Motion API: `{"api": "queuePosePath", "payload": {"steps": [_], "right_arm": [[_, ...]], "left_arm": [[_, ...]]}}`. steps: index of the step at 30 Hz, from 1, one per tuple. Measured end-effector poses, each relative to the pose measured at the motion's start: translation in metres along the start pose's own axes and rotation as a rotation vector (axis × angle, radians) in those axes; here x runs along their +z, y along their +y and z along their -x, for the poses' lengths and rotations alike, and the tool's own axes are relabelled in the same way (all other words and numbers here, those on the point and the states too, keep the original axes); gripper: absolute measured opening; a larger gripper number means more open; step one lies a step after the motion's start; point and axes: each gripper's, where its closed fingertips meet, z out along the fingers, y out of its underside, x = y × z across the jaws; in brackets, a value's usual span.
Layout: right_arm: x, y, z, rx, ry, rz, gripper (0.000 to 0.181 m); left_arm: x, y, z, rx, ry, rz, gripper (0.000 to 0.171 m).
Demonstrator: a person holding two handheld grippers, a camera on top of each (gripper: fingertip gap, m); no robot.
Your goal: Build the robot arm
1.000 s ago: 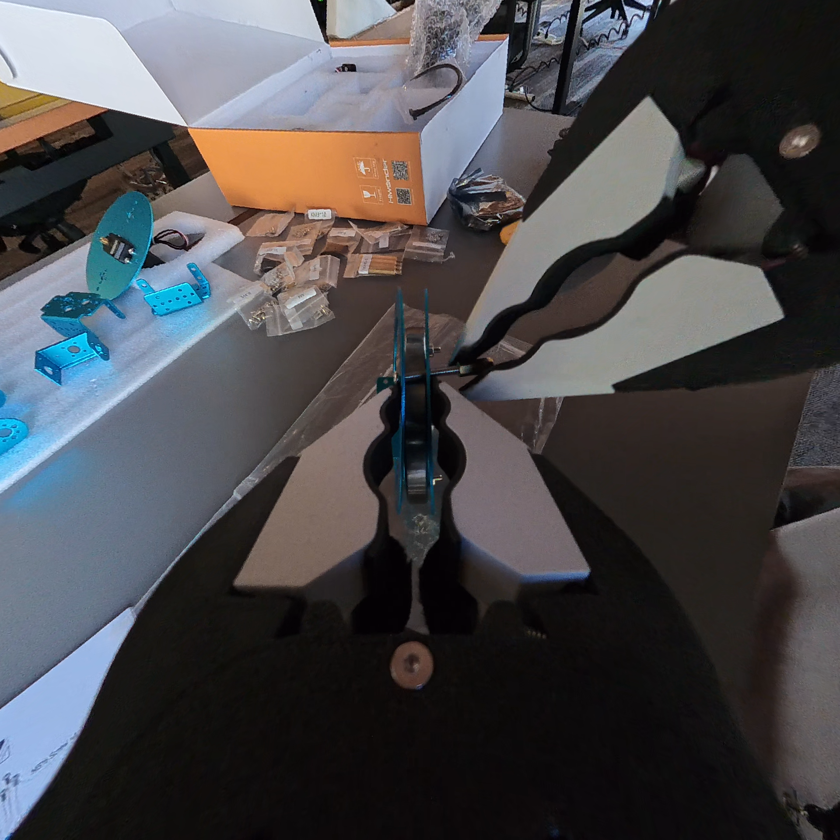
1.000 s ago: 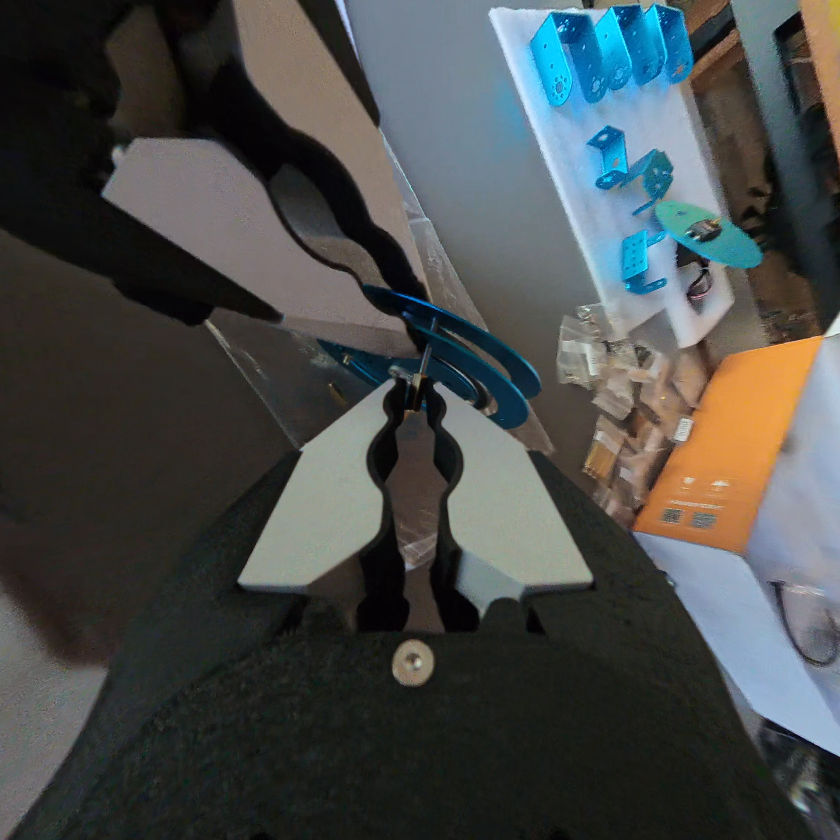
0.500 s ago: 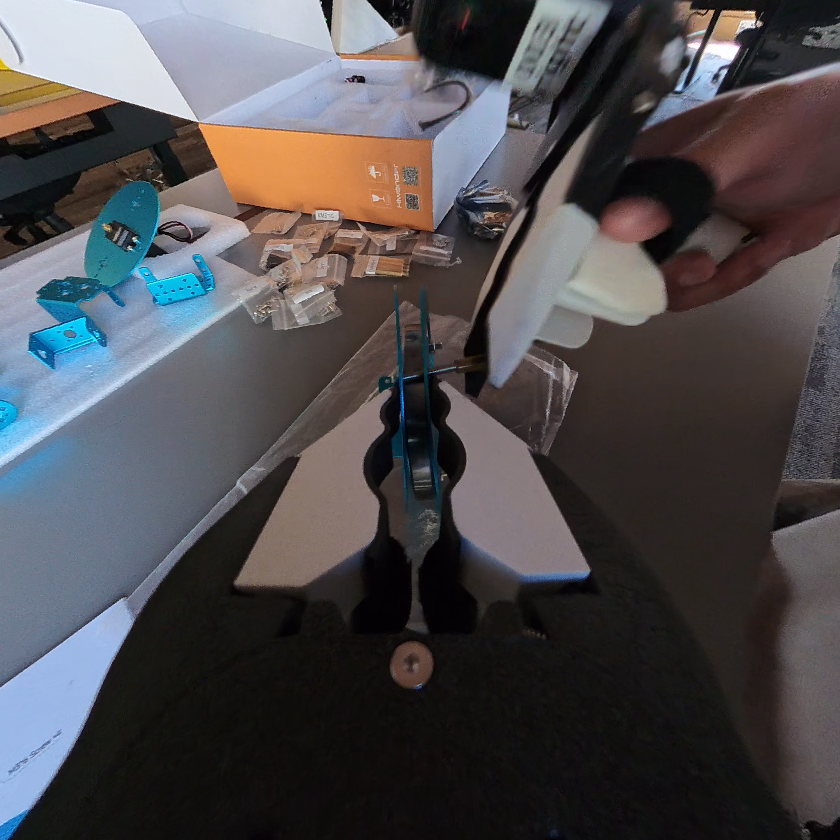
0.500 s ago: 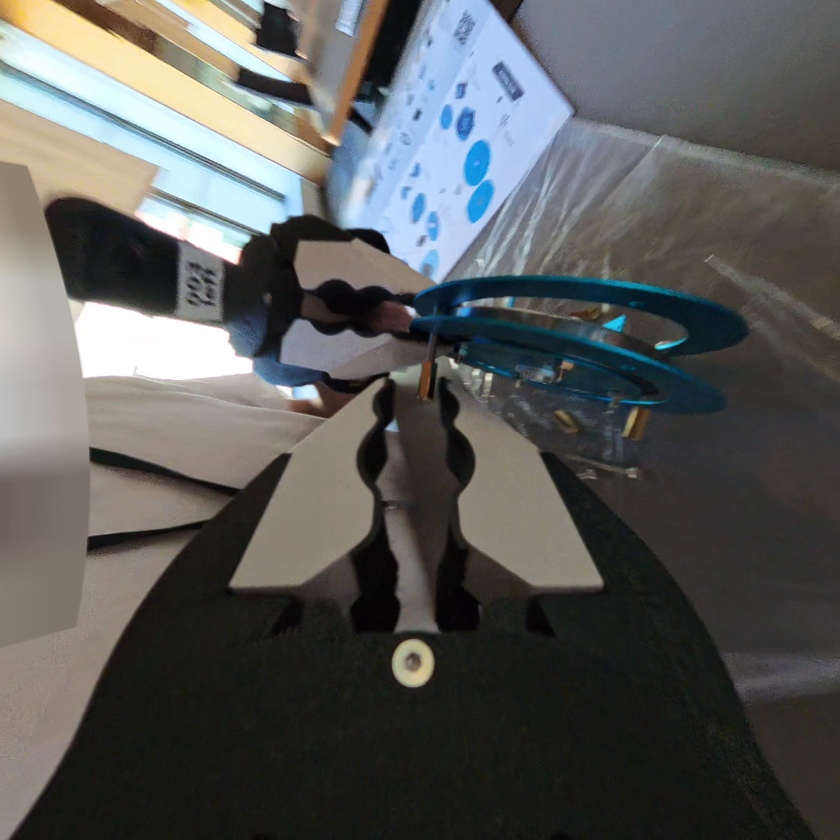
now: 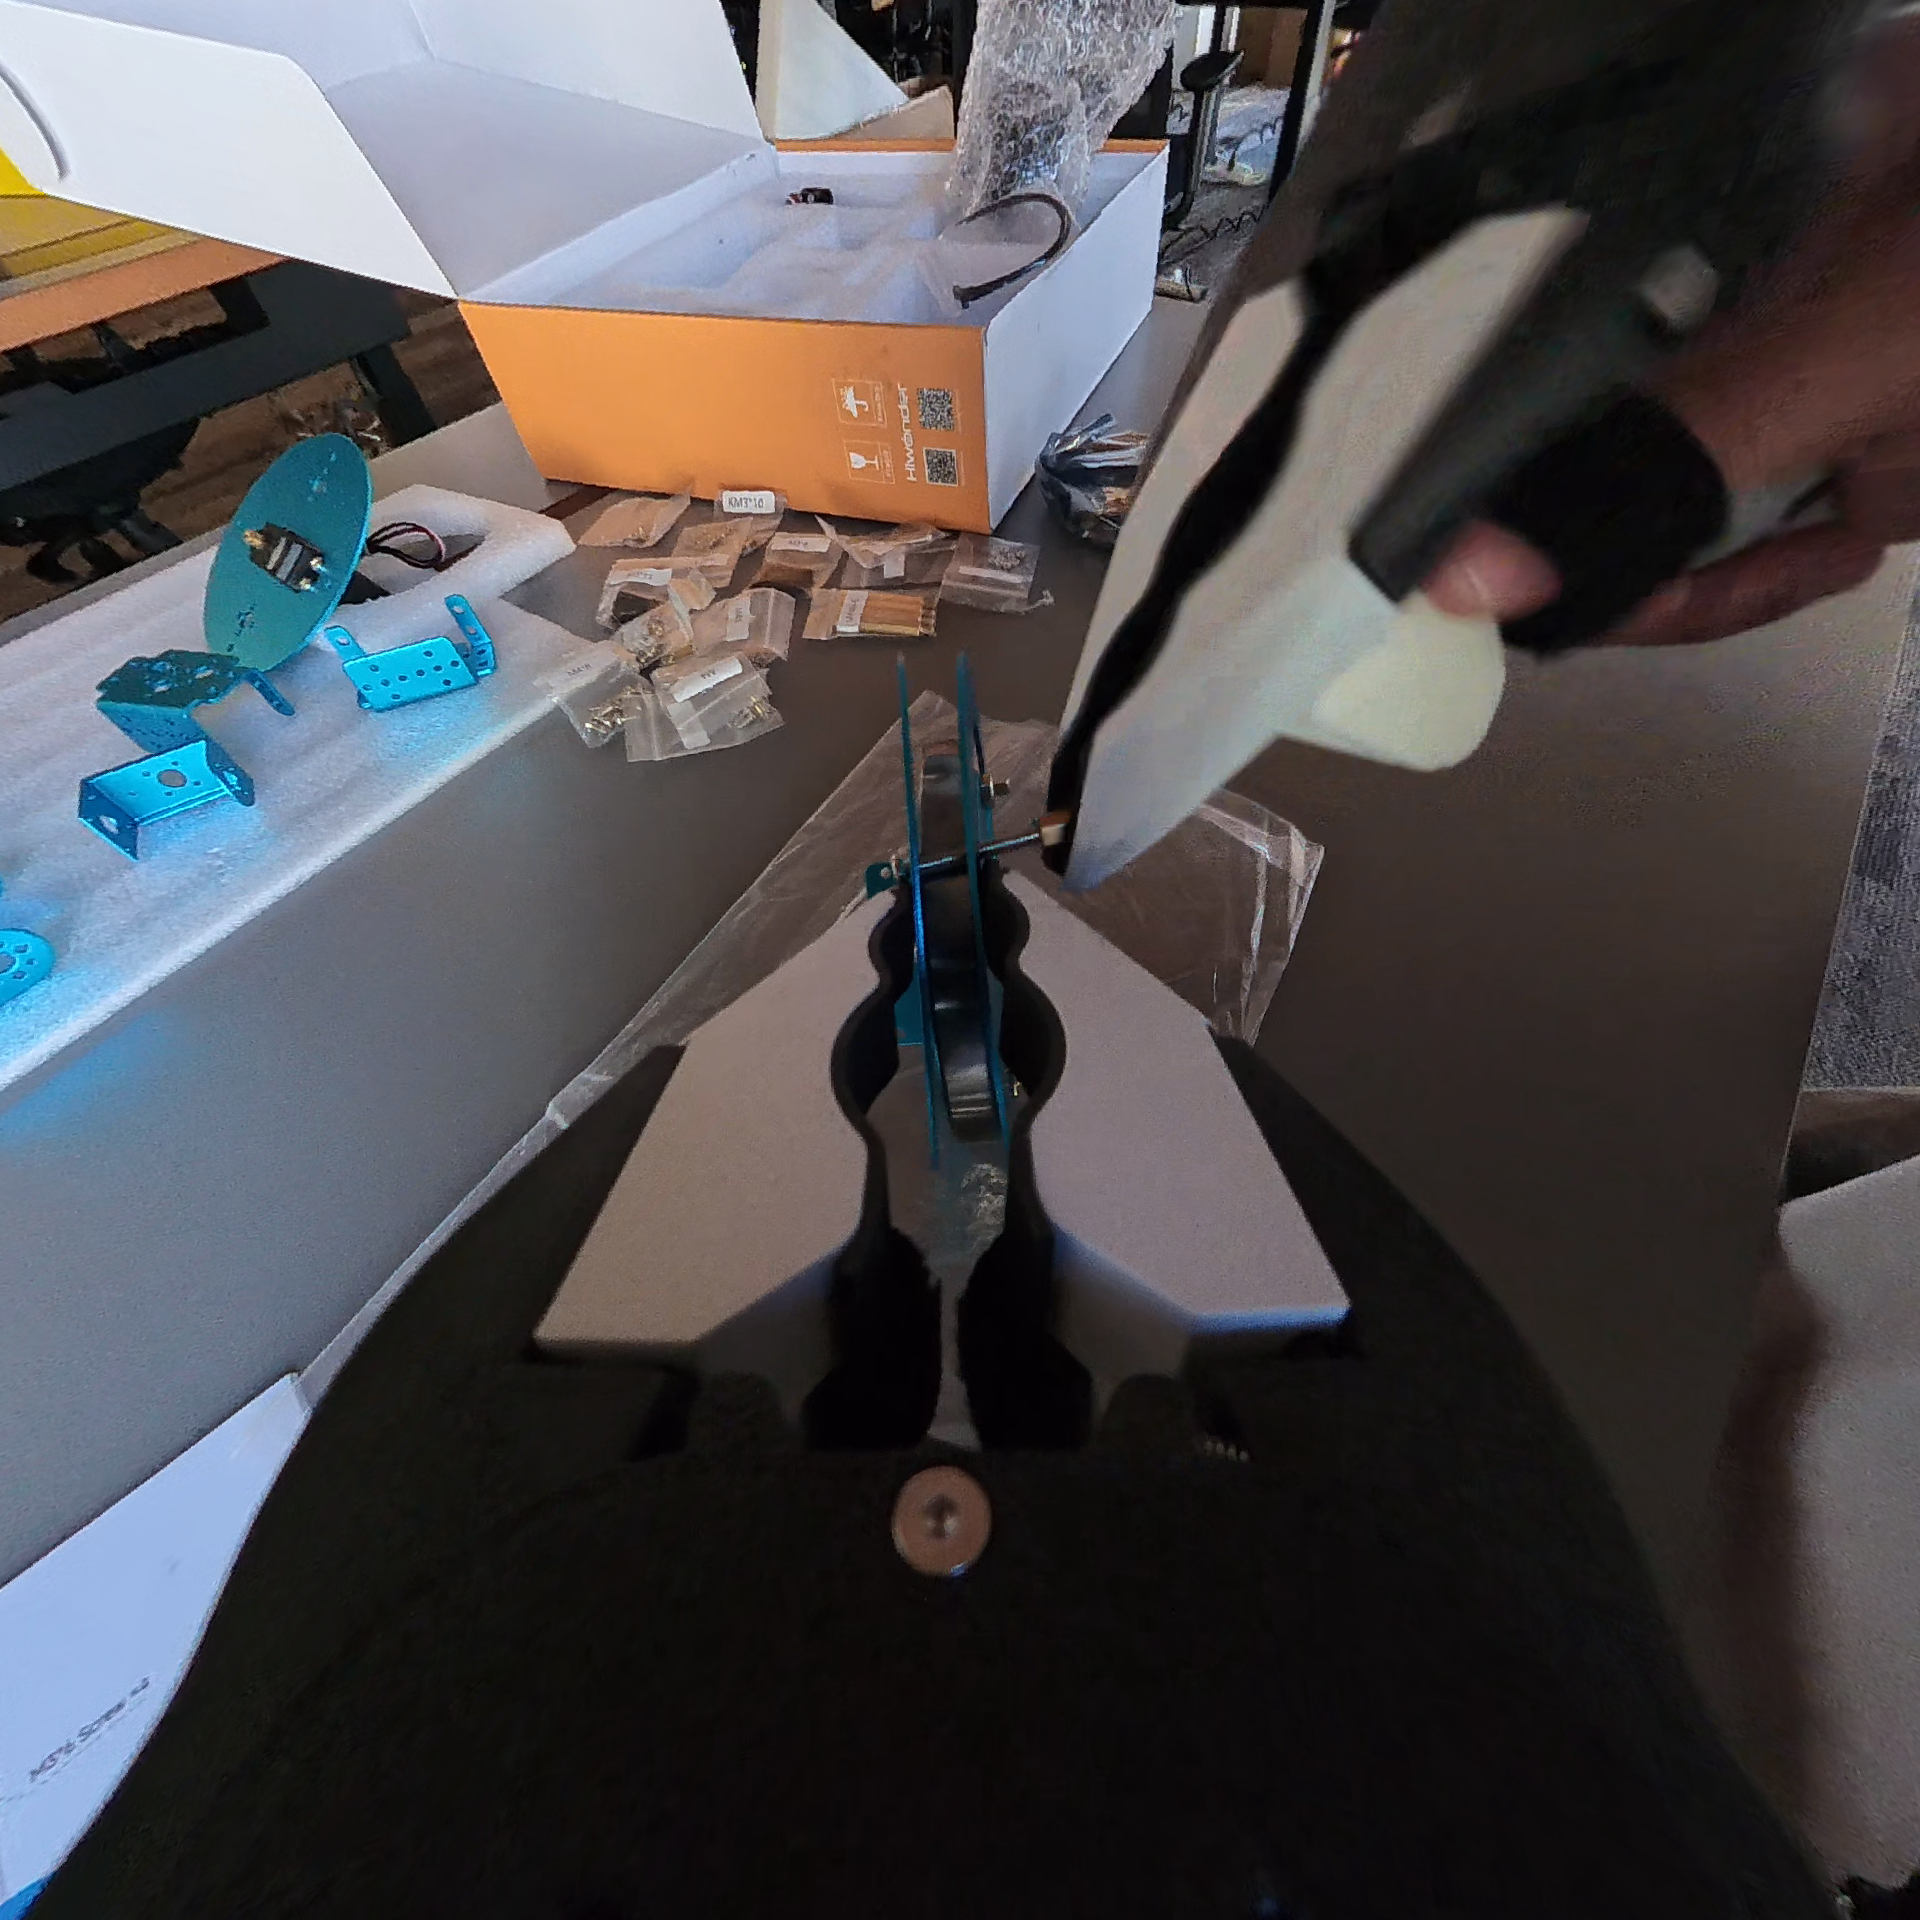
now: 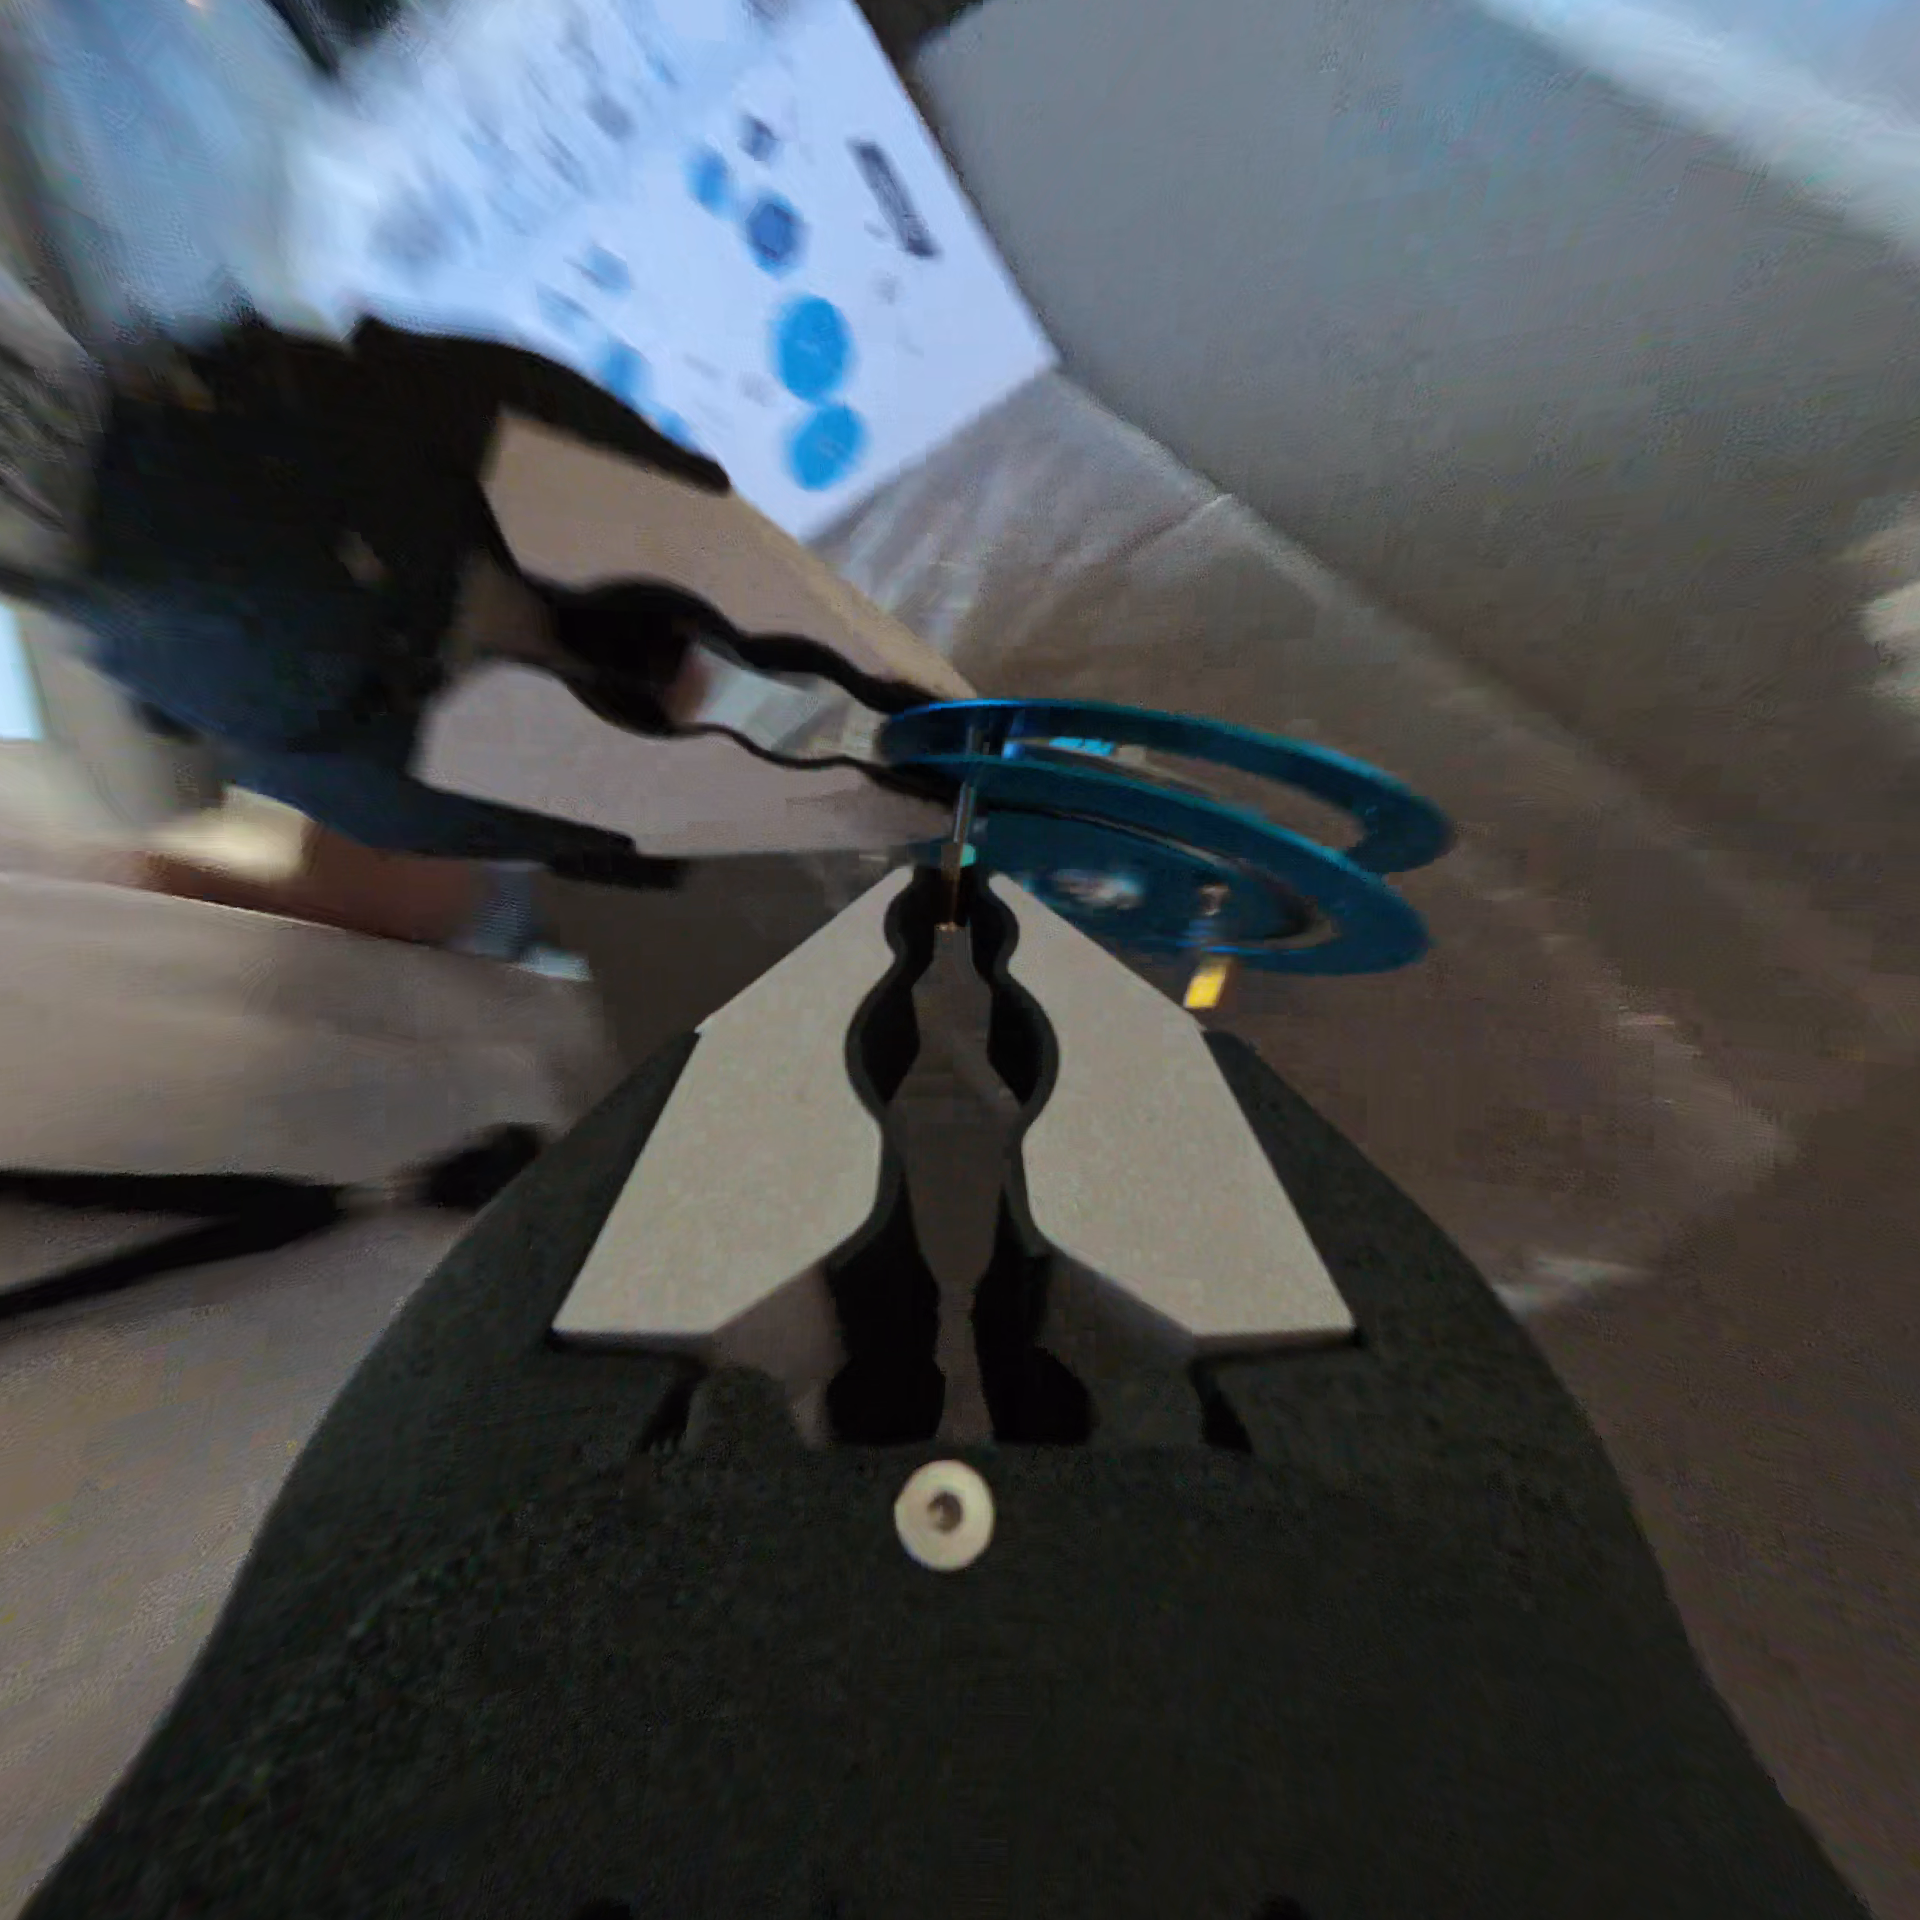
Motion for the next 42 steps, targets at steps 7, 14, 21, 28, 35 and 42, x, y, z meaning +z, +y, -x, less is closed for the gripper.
{"api": "queuePosePath", "payload": {"steps": [7,14,21,28,35,42], "right_arm": [[-0.002,-0.002,0.013,0.667,-0.747,-0.082,0.005],[-0.001,0.006,0.007,-0.149,0.070,-0.037,0.025],[-0.005,0.003,-0.001,-0.207,0.173,-0.016,0.006],[-0.005,0.003,-0.003,-0.185,0.048,-0.013,0.006],[-0.004,0.001,-0.008,-0.251,0.043,0.006,0.005],[0.000,0.002,-0.009,-0.274,0.001,0.001,0.005]], "left_arm": [[-0.001,0.000,-0.001,-0.013,0.009,-0.005,0.012],[0.000,0.000,-0.002,-0.009,0.009,-0.004,0.012],[0.001,-0.002,-0.003,-0.051,0.041,-0.030,0.013],[0.000,-0.002,-0.003,0.044,0.044,-0.027,0.020],[-0.002,0.000,-0.002,0.082,0.053,0.041,0.022],[-0.024,-0.011,0.003,0.074,0.043,-0.083,0.029]]}}
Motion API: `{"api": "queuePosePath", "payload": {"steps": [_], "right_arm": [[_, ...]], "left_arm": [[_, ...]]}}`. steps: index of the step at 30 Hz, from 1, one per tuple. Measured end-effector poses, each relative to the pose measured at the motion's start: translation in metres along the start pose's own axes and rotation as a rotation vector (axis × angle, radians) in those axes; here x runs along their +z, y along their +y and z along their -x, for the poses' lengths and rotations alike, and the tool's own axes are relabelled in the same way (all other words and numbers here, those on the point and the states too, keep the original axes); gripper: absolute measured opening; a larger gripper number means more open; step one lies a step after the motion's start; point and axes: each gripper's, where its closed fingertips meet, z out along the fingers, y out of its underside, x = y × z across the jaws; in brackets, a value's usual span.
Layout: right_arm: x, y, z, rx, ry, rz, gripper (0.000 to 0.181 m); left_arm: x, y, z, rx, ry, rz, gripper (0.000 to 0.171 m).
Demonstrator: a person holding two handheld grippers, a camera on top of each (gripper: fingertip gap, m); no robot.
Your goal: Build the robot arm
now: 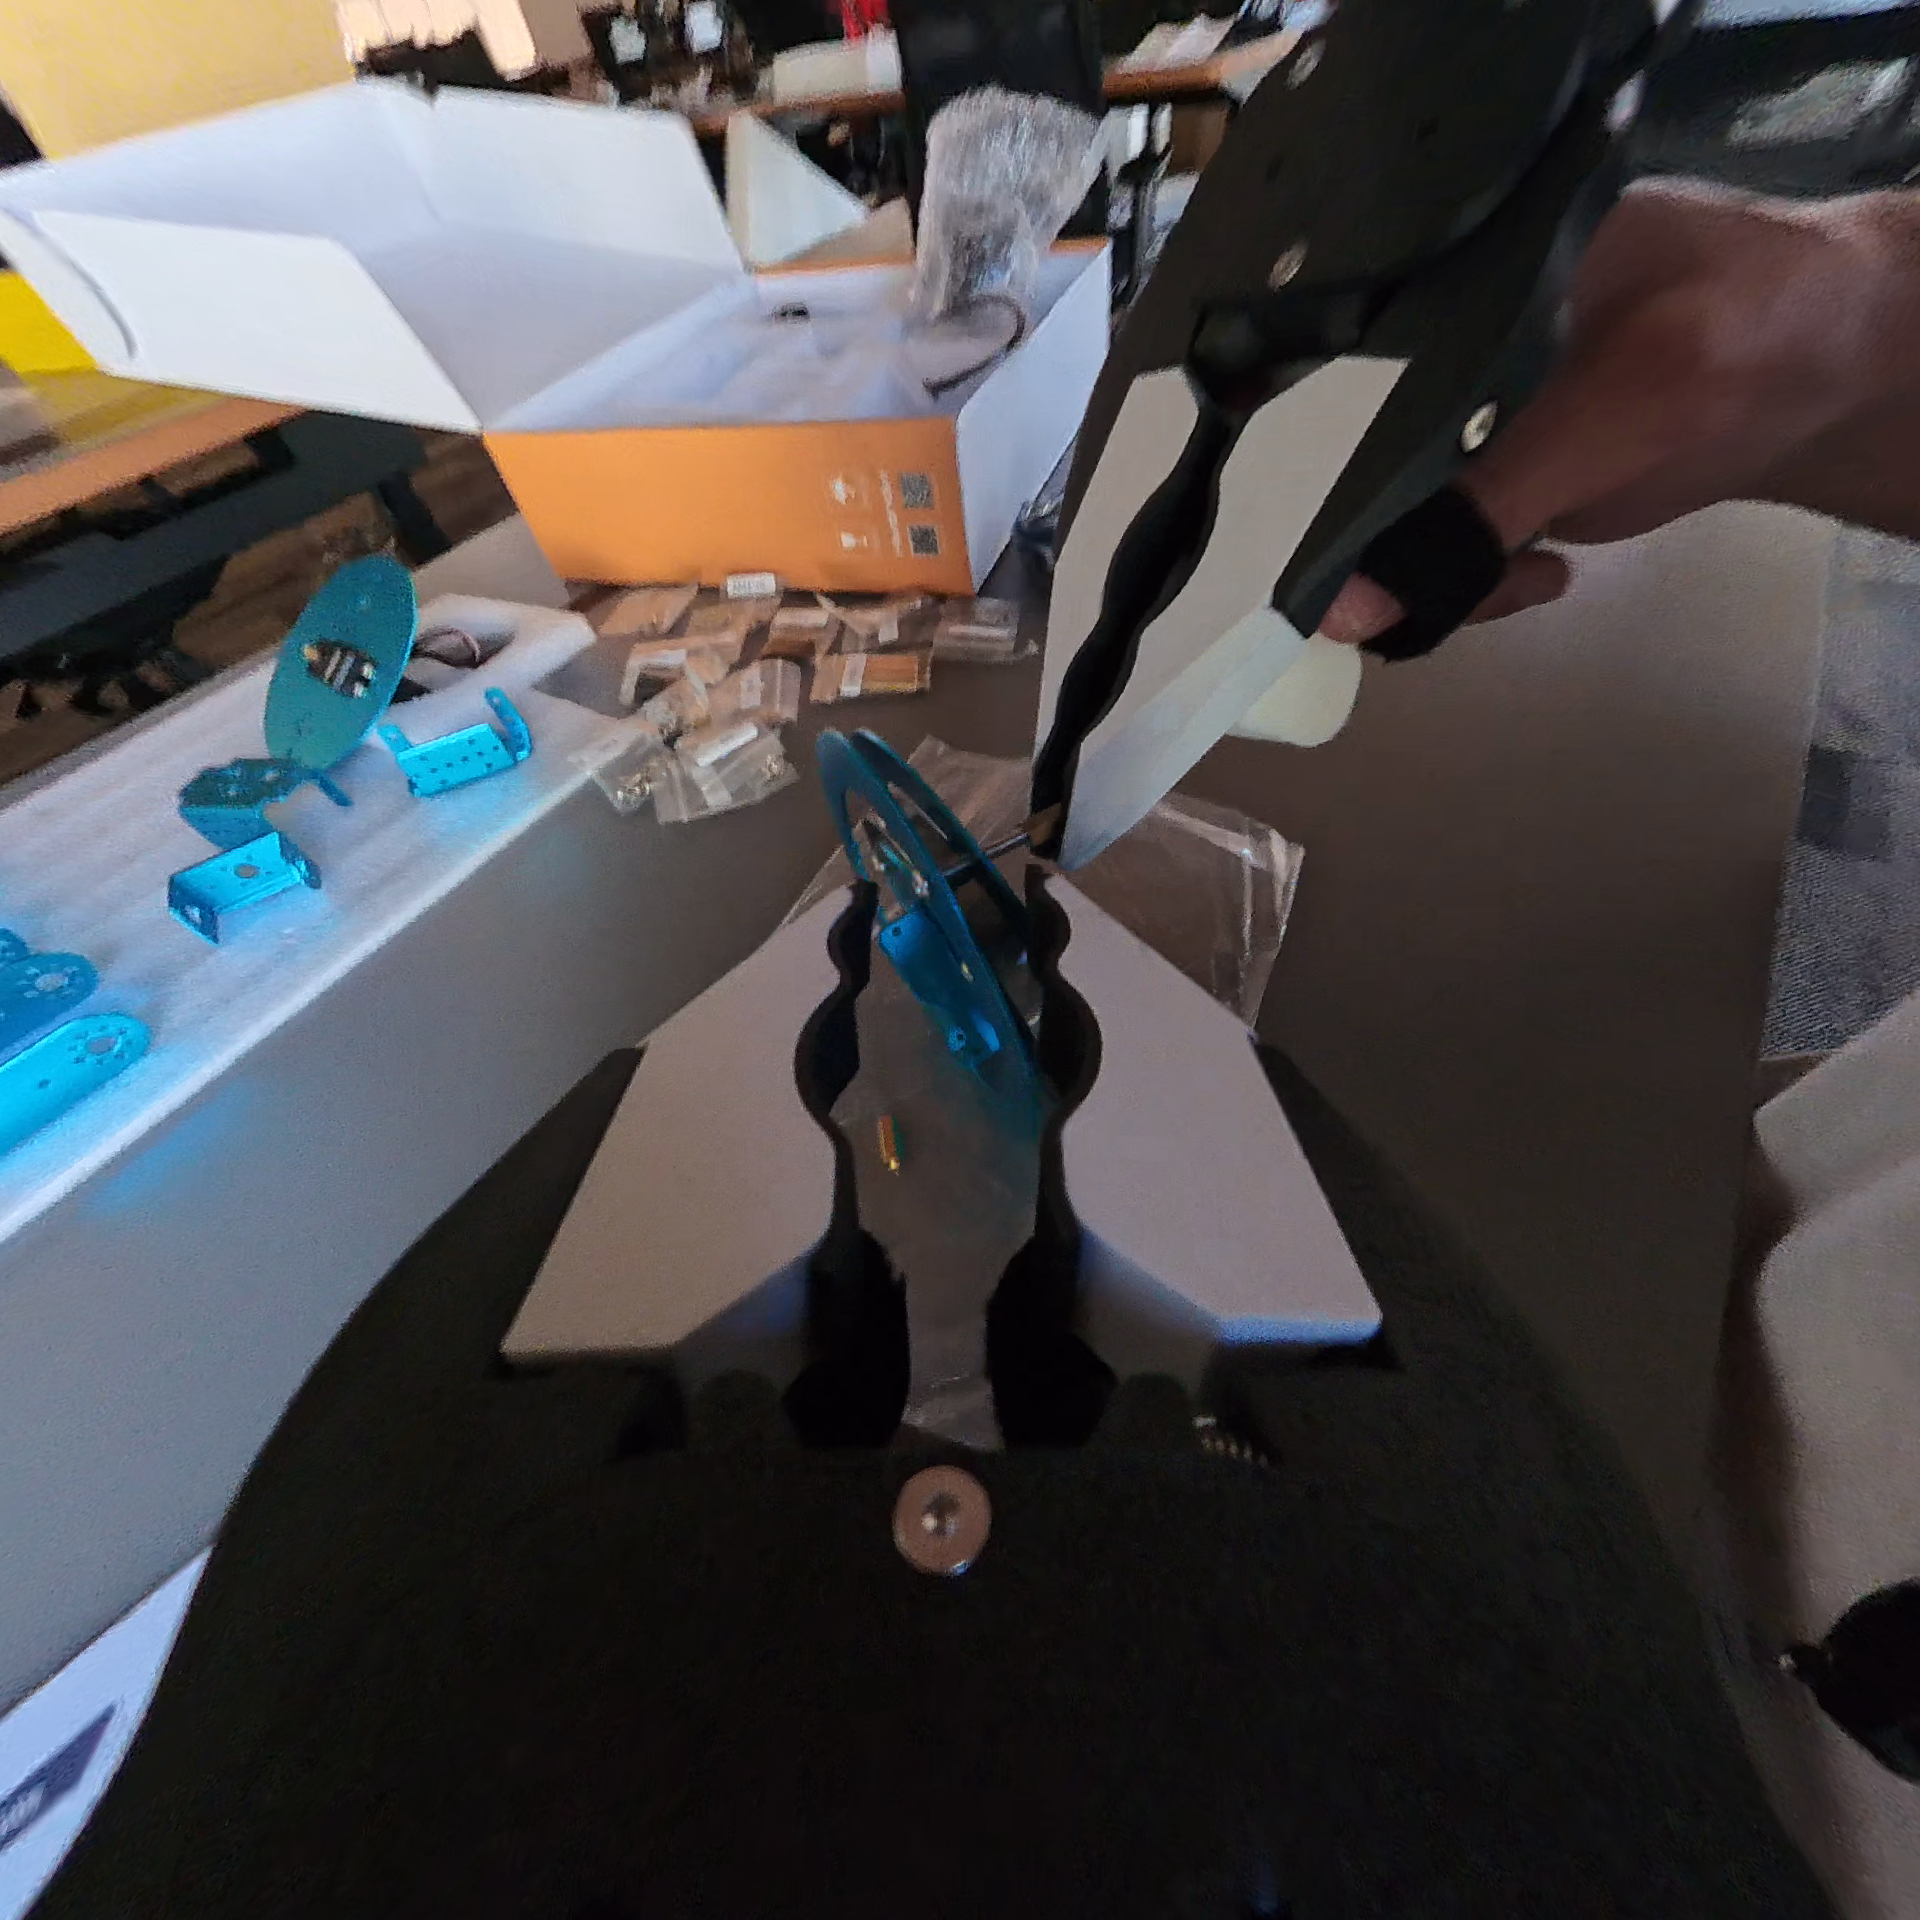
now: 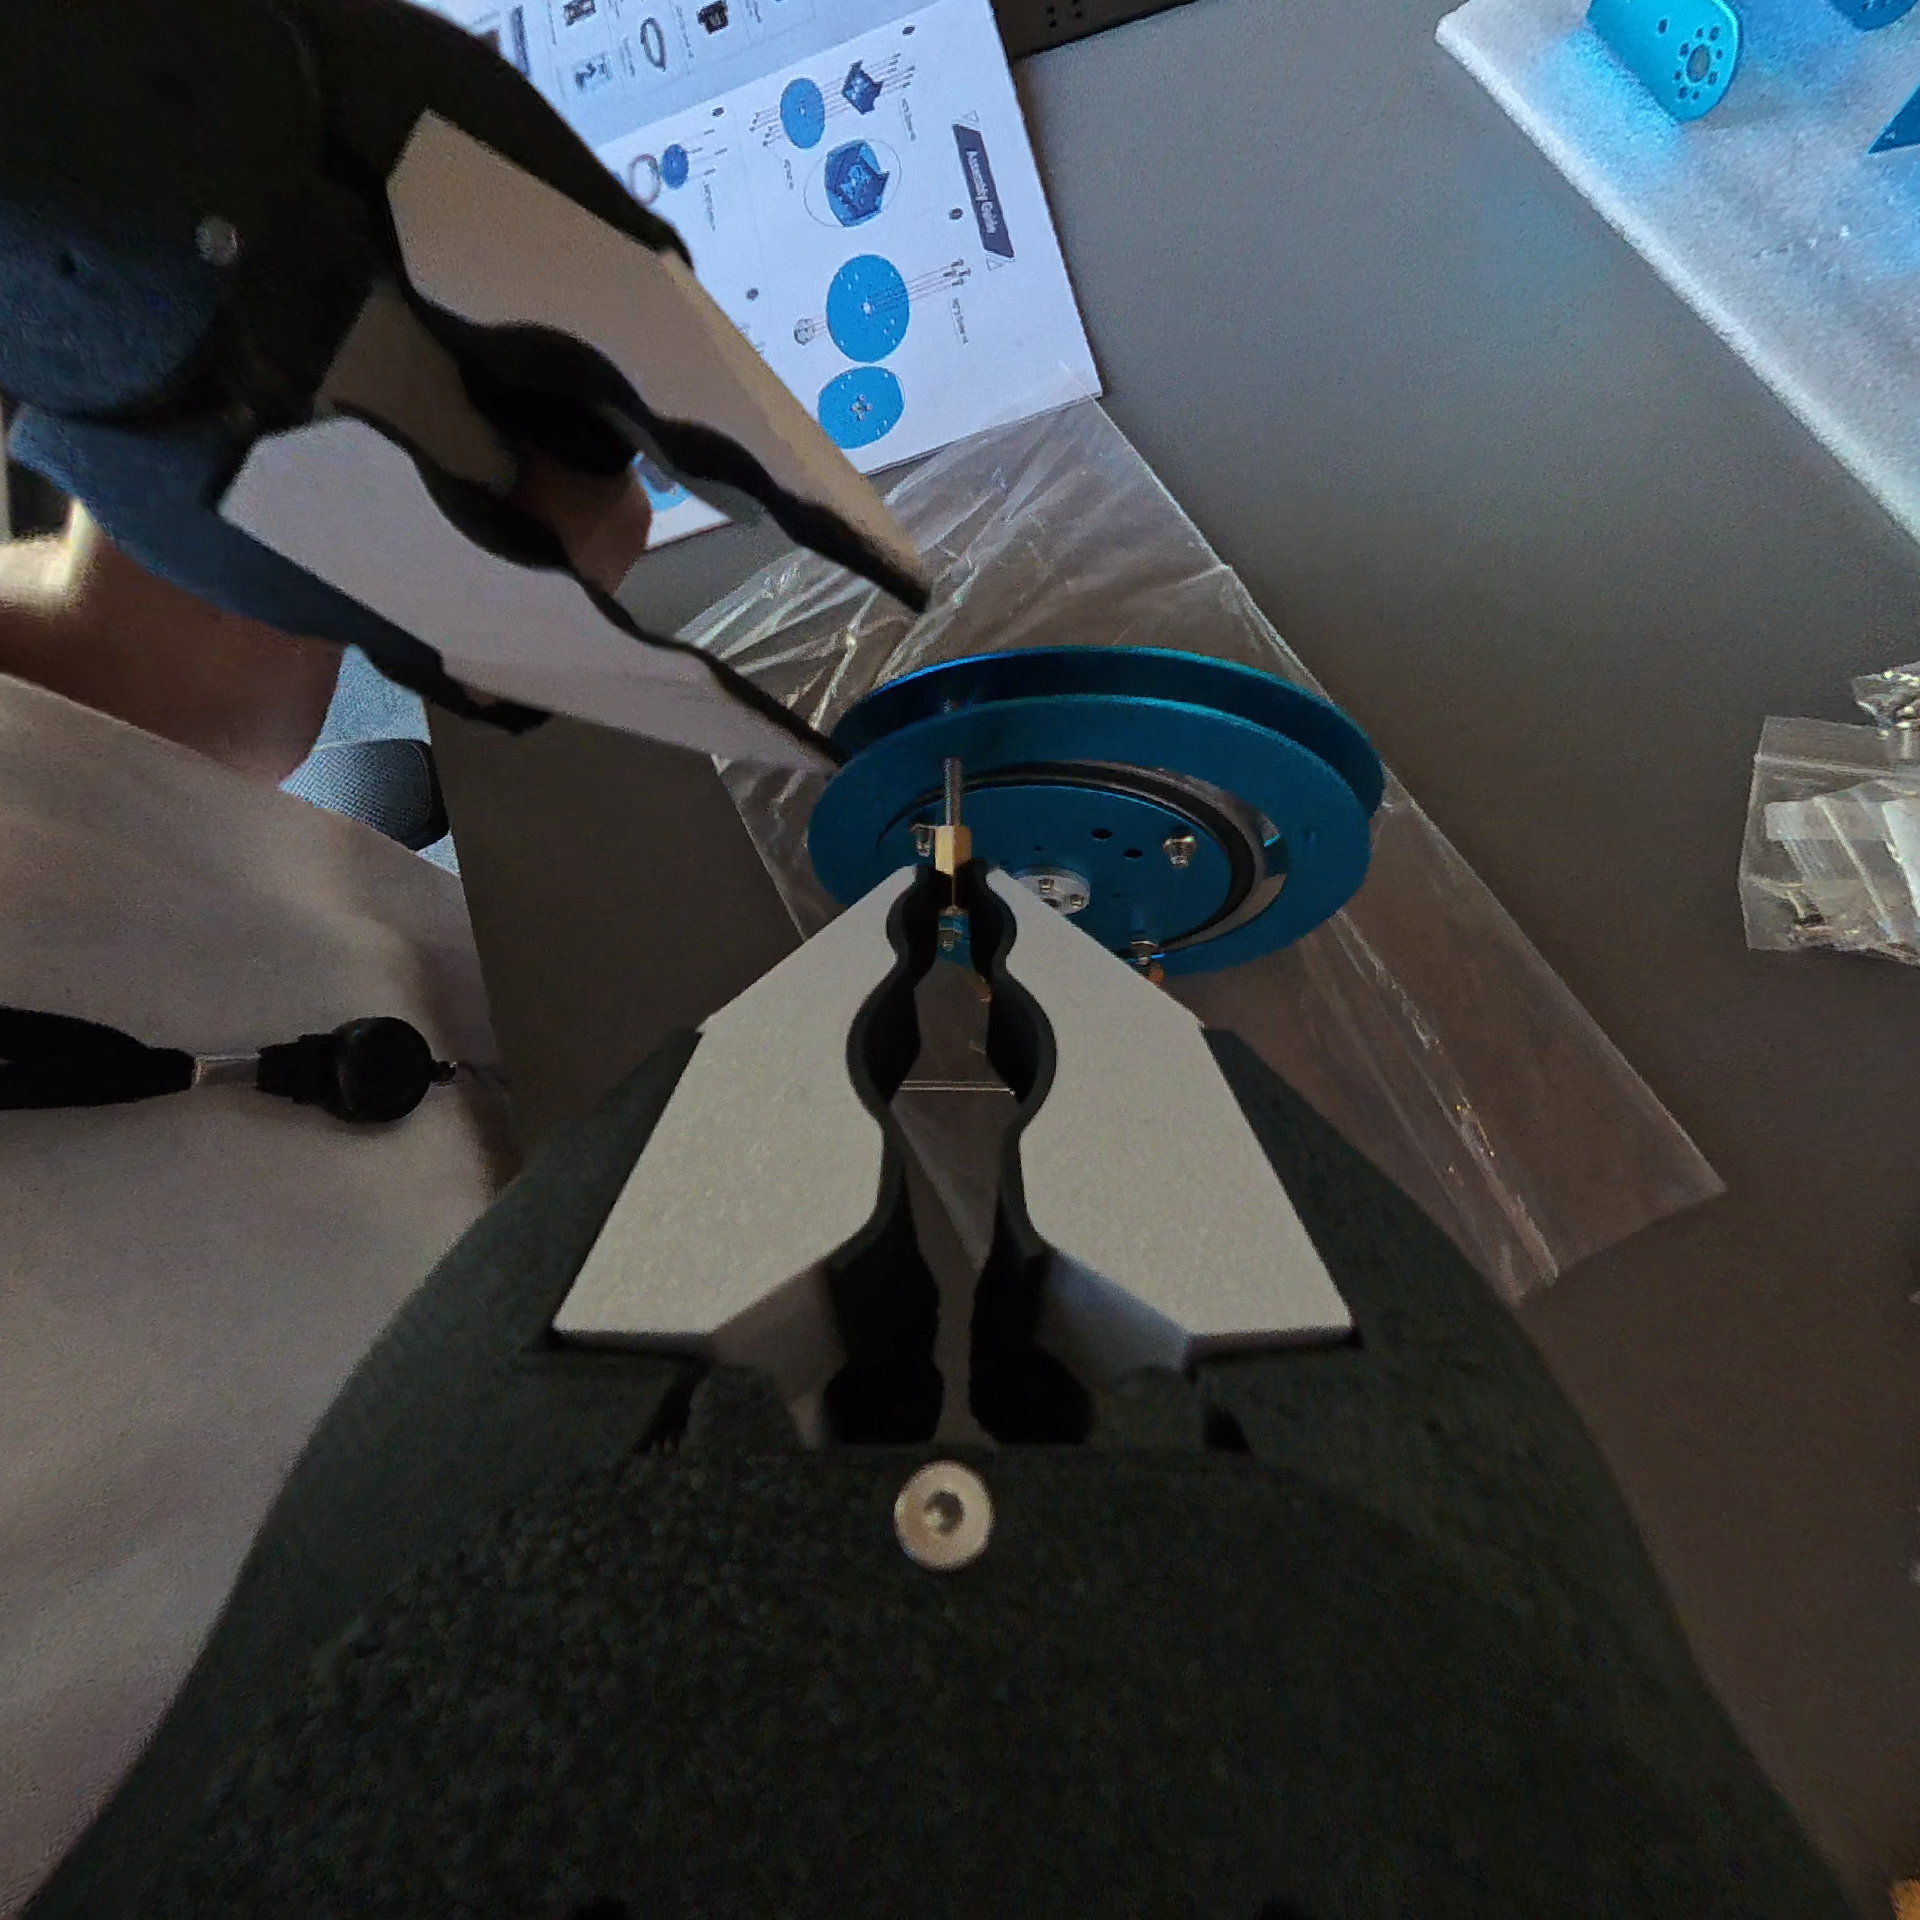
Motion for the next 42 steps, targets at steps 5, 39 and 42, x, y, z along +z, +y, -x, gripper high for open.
{"api": "queuePosePath", "payload": {"steps": [5,39,42], "right_arm": [[0.003,0.003,0.008,-0.170,-0.097,0.030,0.004],[-0.012,-0.023,-0.028,0.099,-0.880,-0.267,0.005],[-0.011,-0.026,-0.028,0.114,-0.901,-0.250,0.005]], "left_arm": [[-0.027,-0.025,0.011,0.205,0.199,-0.176,0.029],[0.028,0.003,0.003,0.560,0.986,0.047,0.013],[0.029,0.009,0.002,0.573,0.948,0.065,0.016]]}}
